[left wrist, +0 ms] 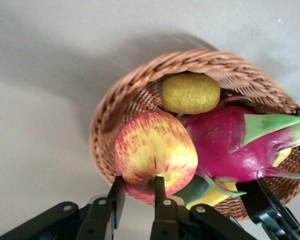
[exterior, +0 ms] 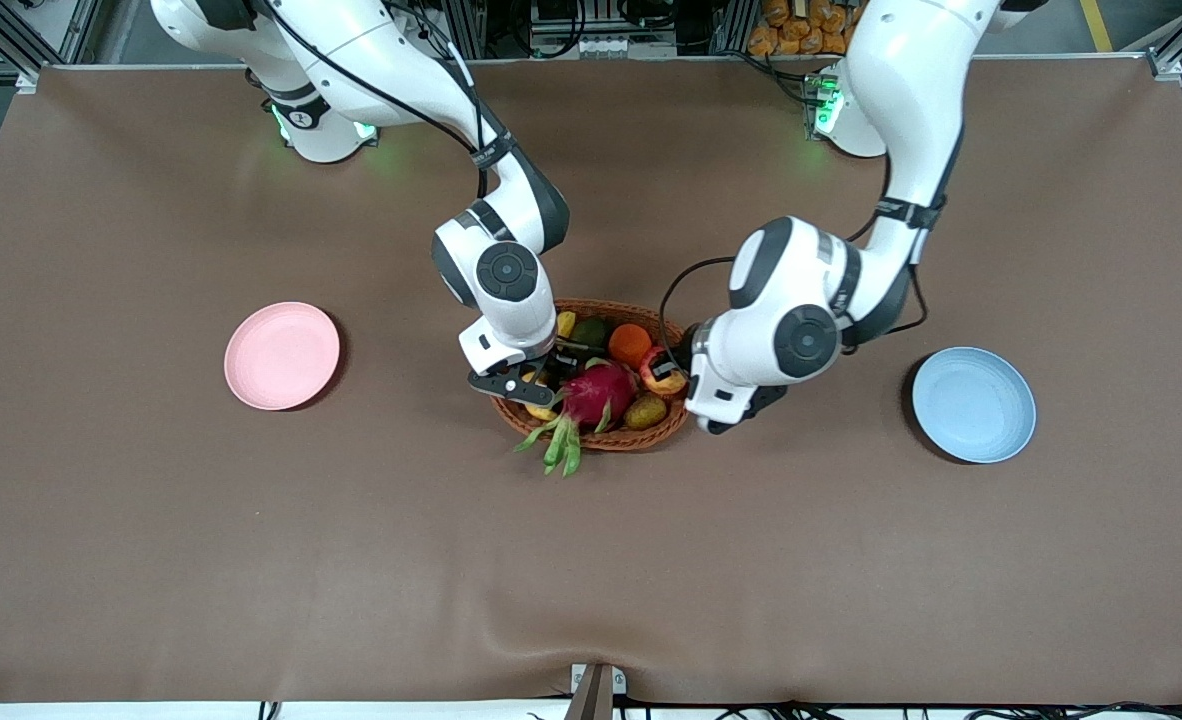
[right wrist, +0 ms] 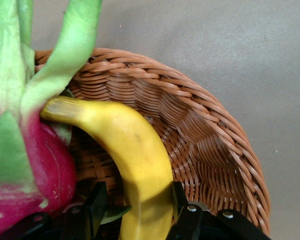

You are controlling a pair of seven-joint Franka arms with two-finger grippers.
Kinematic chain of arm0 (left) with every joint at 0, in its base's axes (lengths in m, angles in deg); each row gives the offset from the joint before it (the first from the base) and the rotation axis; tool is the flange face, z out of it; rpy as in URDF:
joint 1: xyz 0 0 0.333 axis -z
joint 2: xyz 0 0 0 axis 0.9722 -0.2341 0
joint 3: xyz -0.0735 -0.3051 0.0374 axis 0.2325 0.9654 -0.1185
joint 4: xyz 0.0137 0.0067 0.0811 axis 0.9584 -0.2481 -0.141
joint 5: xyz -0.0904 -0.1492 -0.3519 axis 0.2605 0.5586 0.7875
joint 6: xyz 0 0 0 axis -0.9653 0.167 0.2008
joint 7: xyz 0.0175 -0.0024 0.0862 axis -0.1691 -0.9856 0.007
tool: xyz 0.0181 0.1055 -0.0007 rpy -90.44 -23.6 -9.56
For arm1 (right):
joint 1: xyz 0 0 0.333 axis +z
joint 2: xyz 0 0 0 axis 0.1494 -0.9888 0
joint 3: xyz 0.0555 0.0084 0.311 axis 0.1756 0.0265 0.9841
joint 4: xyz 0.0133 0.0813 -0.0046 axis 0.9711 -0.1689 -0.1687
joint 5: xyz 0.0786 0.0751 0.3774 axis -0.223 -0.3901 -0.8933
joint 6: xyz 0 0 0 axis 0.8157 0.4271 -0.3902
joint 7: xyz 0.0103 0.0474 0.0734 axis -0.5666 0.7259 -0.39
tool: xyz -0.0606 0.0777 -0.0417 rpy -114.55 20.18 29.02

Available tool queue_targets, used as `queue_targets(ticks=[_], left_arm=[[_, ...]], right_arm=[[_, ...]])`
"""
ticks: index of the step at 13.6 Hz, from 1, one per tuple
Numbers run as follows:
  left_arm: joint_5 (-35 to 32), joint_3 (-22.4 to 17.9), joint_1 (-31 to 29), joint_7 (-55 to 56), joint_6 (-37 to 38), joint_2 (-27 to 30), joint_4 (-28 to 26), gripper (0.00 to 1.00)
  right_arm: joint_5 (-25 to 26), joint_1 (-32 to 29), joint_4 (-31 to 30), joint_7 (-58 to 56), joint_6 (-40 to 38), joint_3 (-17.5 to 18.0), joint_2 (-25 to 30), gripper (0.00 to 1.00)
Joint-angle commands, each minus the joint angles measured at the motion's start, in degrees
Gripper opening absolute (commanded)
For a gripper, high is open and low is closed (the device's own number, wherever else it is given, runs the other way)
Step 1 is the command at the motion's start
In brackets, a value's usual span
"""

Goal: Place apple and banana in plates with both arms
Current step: 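Carry the red apple with the left gripper over the blue plate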

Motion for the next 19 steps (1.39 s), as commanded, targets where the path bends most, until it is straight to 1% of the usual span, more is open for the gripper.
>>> queue_targets(ticks=[1, 2, 3, 5, 6, 7, 9, 10, 12, 13, 14, 15, 17, 19], left_arm=[[-0.44, 0.02, -2.36, -1.03, 4.57, 2.57, 0.54, 0.0], [-0.52, -0.07, -3.41, -2.43, 5.89, 3.18, 0.36, 0.0], [-0.78, -0.16, -4.81, -4.19, 7.47, 3.88, 0.36, 0.0], [-5.85, 0.02, -7.98, -8.84, 9.67, 5.55, -0.25, 0.0], [-8.41, 0.02, -9.73, -11.13, 10.73, 5.56, -0.43, 0.0], [-10.52, 0.11, -12.01, -14.37, 11.26, 5.56, -0.6, 0.0], [-11.25, 0.02, -17.11, -23.32, 12.14, 5.65, -1.31, 0.0], [-11.25, 0.02, -20.44, -28.59, 12.49, 5.65, -1.74, 0.0], [-12.03, -0.07, -25.37, -36.95, 12.5, 5.56, -2.19, 0.0], [-14.39, 0.11, -27.48, -40.03, 12.5, 5.3, -2.19, 0.0], [-15.37, 0.11, -29.16, -42.59, 12.41, 5.04, -2.19, 0.0], [-15.55, 0.02, -30.13, -44.44, 12.32, 4.69, -2.19, 0.0], [-16.25, 0.02, -34.07, -50.4, 12.32, 4.16, -2.01, 0.0], [-16.26, 0.02, -37.77, -55.86, 12.32, 2.84, -1.84, 0.0]], right_arm=[[-1.22, 1.44, 0.41, 0.78, 2.08, -0.4, -2.8, 0.54], [-1.22, 1.44, 0.41, 0.78, 2.08, -0.49, -2.81, 0.49], [-1.22, 1.35, 0.41, 0.78, 2.08, -0.49, -2.81, 0.4], [-1.22, 1.35, 0.41, 0.78, 1.82, -0.4, -2.72, 0.19], [-1.22, 1.26, 0.5, 0.78, 1.47, -0.4, -2.63, 0.11], [-1.22, 1.09, 0.5, 0.78, 1.2, -0.49, -2.54, 0.07], [-1.22, 1.0, 0.5, 0.7, 1.11, -0.4, -2.37, 0.04], [-1.22, 0.91, 0.59, 0.44, 1.03, -0.4, -2.28, 0.0], [-1.22, 0.82, 0.94, 0.43, -0.81, -0.49, -1.84, 0.0], [-1.22, 0.82, 1.12, 0.69, -1.6, -0.49, -1.66, 0.0], [-1.22, 0.82, 1.2, 0.7, -1.79, -0.49, -1.49, 0.0], [-1.22, 0.82, 1.21, 0.61, -1.87, -0.49, -1.4, 0.0], [-1.22, 0.73, 1.47, 0.43, -2.84, -0.49, -1.22, 0.0], [-1.22, 0.56, 2.52, 0.26, -5.81, -0.58, 0.0, 0.0]])
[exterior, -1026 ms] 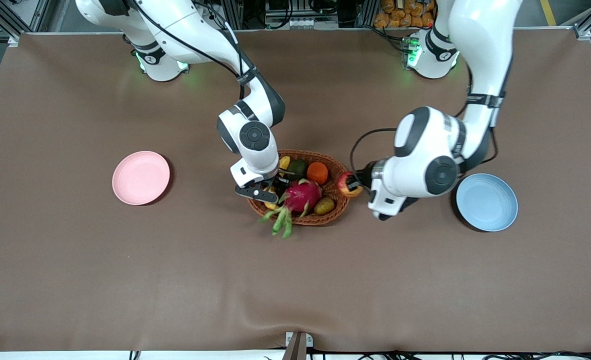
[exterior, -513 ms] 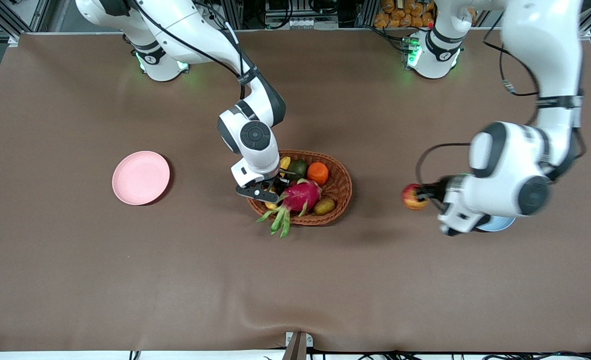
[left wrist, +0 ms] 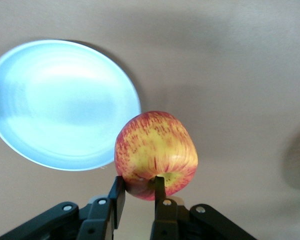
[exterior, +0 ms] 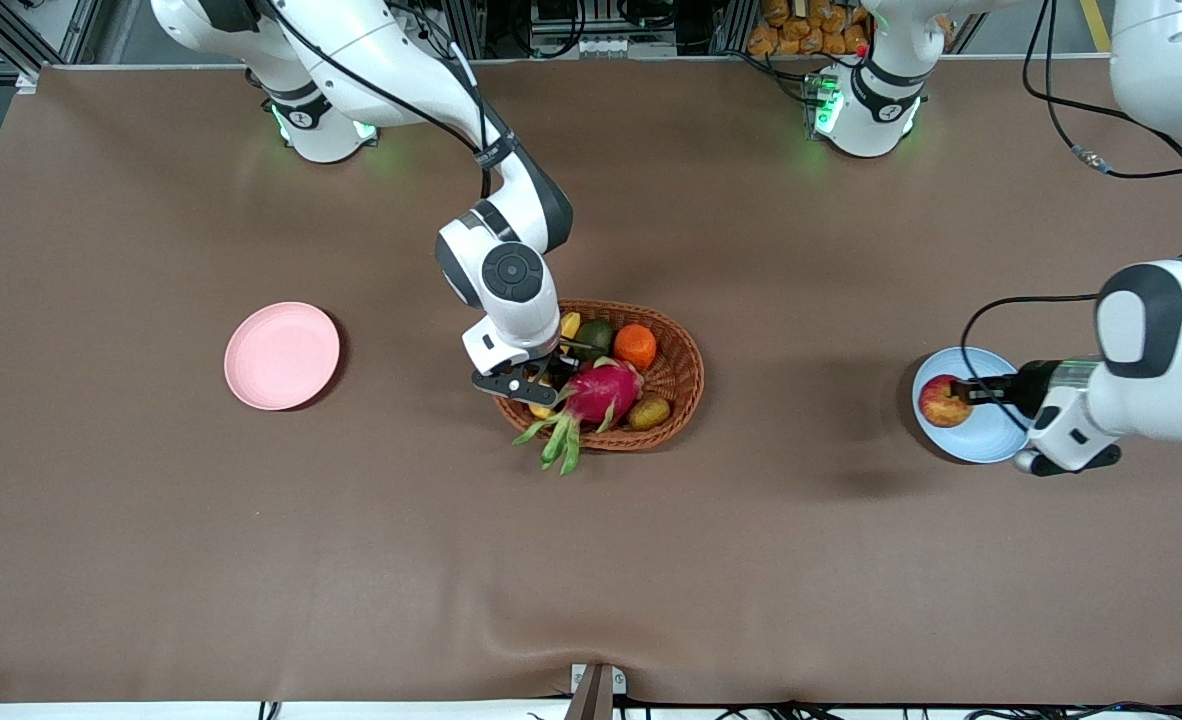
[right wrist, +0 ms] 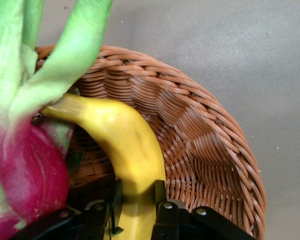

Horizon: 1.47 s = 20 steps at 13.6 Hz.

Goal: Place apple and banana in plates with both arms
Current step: 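Carry the red apple with the left gripper over the blue plate, then lower the apple onto the blue plate and open the left gripper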

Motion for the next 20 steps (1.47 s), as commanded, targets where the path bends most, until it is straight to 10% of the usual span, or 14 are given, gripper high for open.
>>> queue_targets(ticks=[1, 15, 16, 19, 20], left_arm=[[-1.0, 0.66, -4.38, -6.14, 0.57, -1.64, 0.23, 0.0], [1.2, 1.01, -11.43, -12.75, -0.05, -9.73, 0.84, 0.17], [1.37, 1.01, -11.69, -12.84, -0.05, -9.99, 0.84, 0.28], [2.16, 1.01, -11.25, -13.8, -1.01, -10.26, 0.84, 1.0], [2.77, 1.01, -11.34, -13.8, -1.19, -10.26, 0.84, 1.0]], right_arm=[[-1.21, 0.16, 1.0, -0.14, -4.95, -0.55, 1.18, 0.0], [-1.56, -0.36, 1.88, 0.82, -7.25, -0.55, 2.69, 0.0], [-1.57, -0.36, 1.88, 1.0, -7.08, -0.55, 2.51, 0.0], [-1.57, -0.1, 1.8, 2.05, -5.59, -0.55, 2.16, 0.03], [-1.57, -0.01, 1.8, 2.05, -5.49, -0.55, 1.98, 0.04]])
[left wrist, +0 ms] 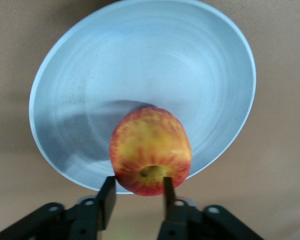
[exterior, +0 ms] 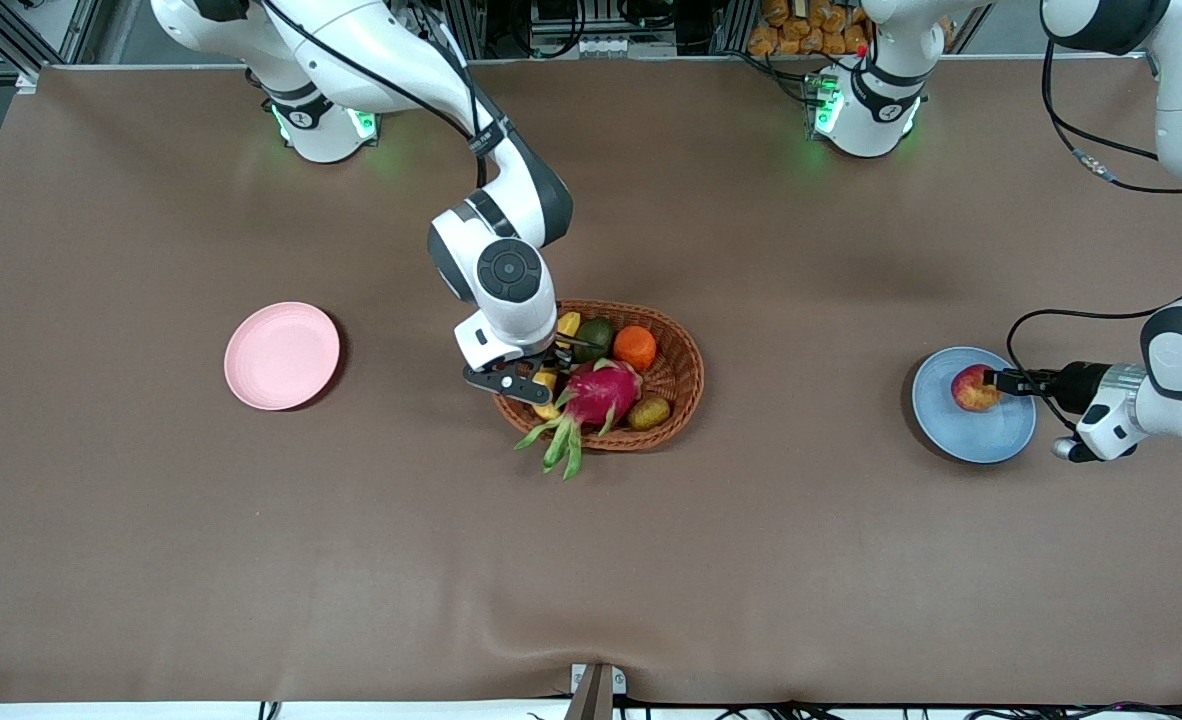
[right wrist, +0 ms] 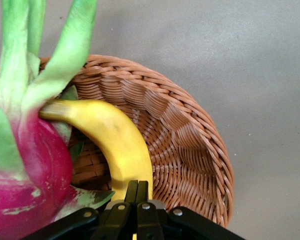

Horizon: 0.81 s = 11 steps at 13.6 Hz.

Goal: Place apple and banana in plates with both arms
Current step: 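Lower the apple onto the blue plate and open the left gripper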

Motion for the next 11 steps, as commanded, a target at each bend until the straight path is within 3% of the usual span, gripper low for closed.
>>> queue_targets(ticks=[1, 2, 5, 6, 11], left_arm=[[1.39, 0.6, -0.6, -1.04, -0.44, -0.43, 1.33, 1.0], [1.22, 0.6, -0.51, -0.95, -0.35, -0.08, 2.46, 1.0], [0.6, 0.69, -0.16, -0.69, 0.17, 3.6, 4.06, 1.0], [0.6, 0.77, -0.16, -0.6, 0.26, 4.66, 4.06, 1.0], [-4.57, 0.86, 1.68, -0.25, 0.26, 9.76, 4.41, 1.0]], right_arm=[[-0.82, 0.11, -0.18, 1.01, 0.64, 0.07, 0.06, 0.05], [-0.82, 0.11, -0.18, 1.01, 0.64, 0.07, 0.06, 0.09], [-0.82, 0.38, -0.18, 1.01, 0.91, 0.15, -0.38, 0.41], [-0.82, 0.55, -0.36, 1.1, 1.43, 0.07, -0.47, 0.46], [-0.73, 1.34, -1.23, 2.85, 5.83, 0.15, -2.58, 0.49]])
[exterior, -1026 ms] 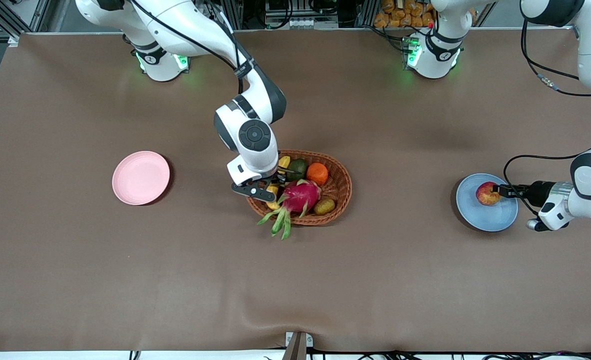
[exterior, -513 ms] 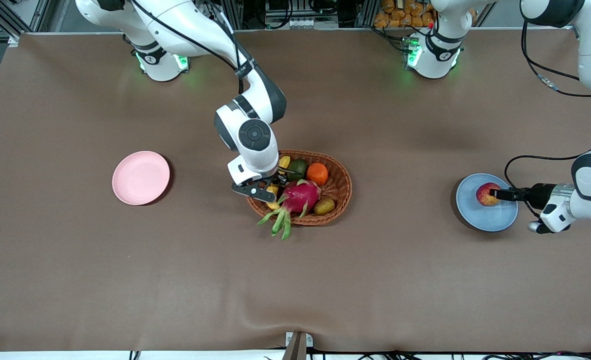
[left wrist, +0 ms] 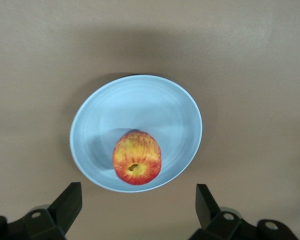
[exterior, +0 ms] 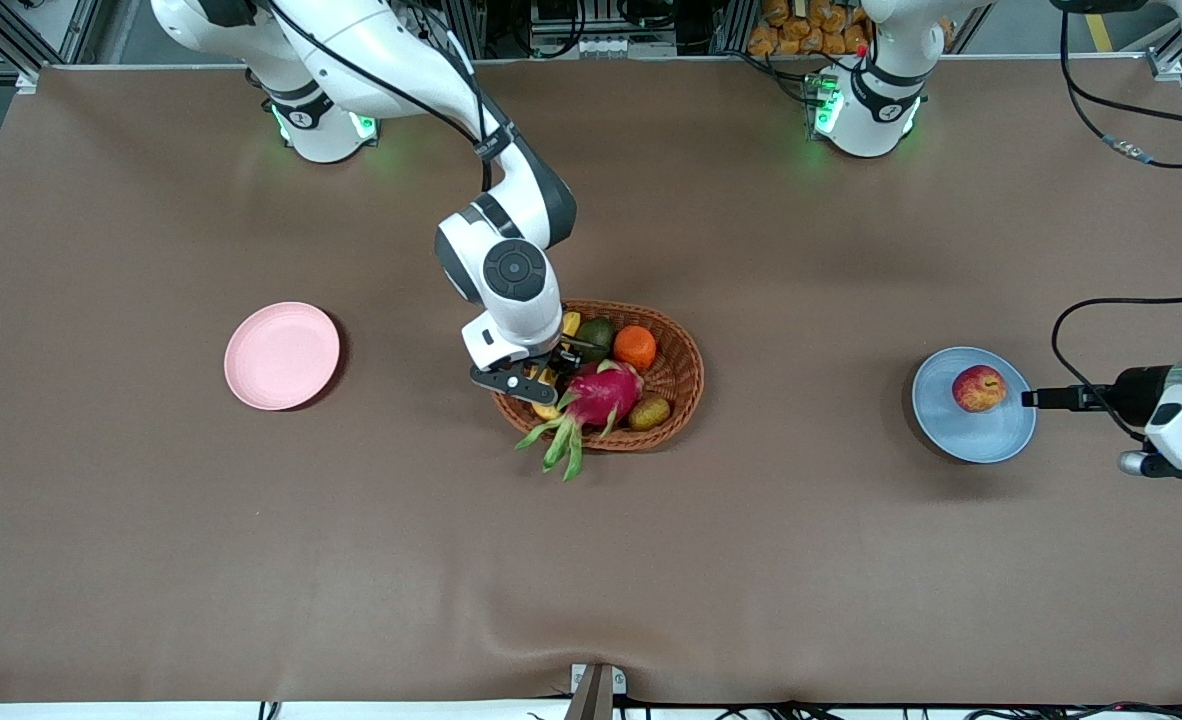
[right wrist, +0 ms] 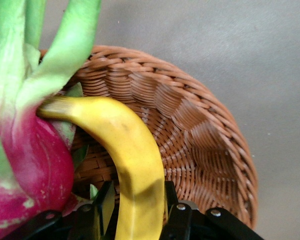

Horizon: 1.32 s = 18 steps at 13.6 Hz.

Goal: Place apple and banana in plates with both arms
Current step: 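Lower the apple onto the blue plate and open the left gripper, then raise the left gripper away while the right gripper grips the banana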

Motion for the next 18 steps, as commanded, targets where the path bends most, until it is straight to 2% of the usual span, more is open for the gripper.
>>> queue_targets(ticks=[1, 2, 5, 6, 8, 10, 12, 15, 18], left_arm=[[-4.19, 0.09, 1.54, -0.09, 0.65, 3.8, -0.52, 1.0], [-4.9, 0.09, 2.24, 0.0, 0.65, 4.42, 0.09, 1.0], [-5.17, 0.17, 2.95, 1.57, 1.17, 6.26, 1.42, 1.0], [-5.08, 0.17, 3.3, 1.58, 1.52, 6.71, 1.42, 1.0], [-5.26, 0.17, 3.91, 2.54, 3.62, 8.2, 1.42, 1.0], [-5.26, 0.7, 5.05, 6.39, 4.86, 10.47, 1.24, 1.0], [-5.35, -0.61, 9.34, 10.61, 8.8, 13.2, 1.42, 1.0], [-10.17, -0.44, 13.57, 16.94, 12.24, 19.79, 1.42, 1.0], [-10.01, -0.61, 13.41, 18.89, 12.95, 25.07, 1.5, 1.0]], right_arm=[[-0.71, 0.74, -0.62, 1.18, 1.8, -0.24, -1.04, 0.49], [-0.63, 0.74, -0.79, 1.09, 2.06, -0.24, -1.22, 0.52], [-0.62, 1.18, -1.76, 1.18, 2.85, -0.24, -1.57, 0.5], [-0.54, 1.36, -2.29, 1.09, 3.64, -0.24, -1.57, 0.4], [-0.54, 1.45, -2.29, 1.18, 3.38, -0.24, -1.4, 0.0], [-0.62, 1.27, -2.2, 1.18, 2.77, -0.24, -0.87, 0.0], [-0.62, 0.92, -1.59, 0.92, 0.41, -0.24, 0.35, 0.0], [-0.62, 0.13, -1.15, 0.39, -4.51, -0.24, 3.95, 0.0], [-0.71, -0.48, -0.36, 0.3, -7.86, -0.24, 6.94, 0.0]])
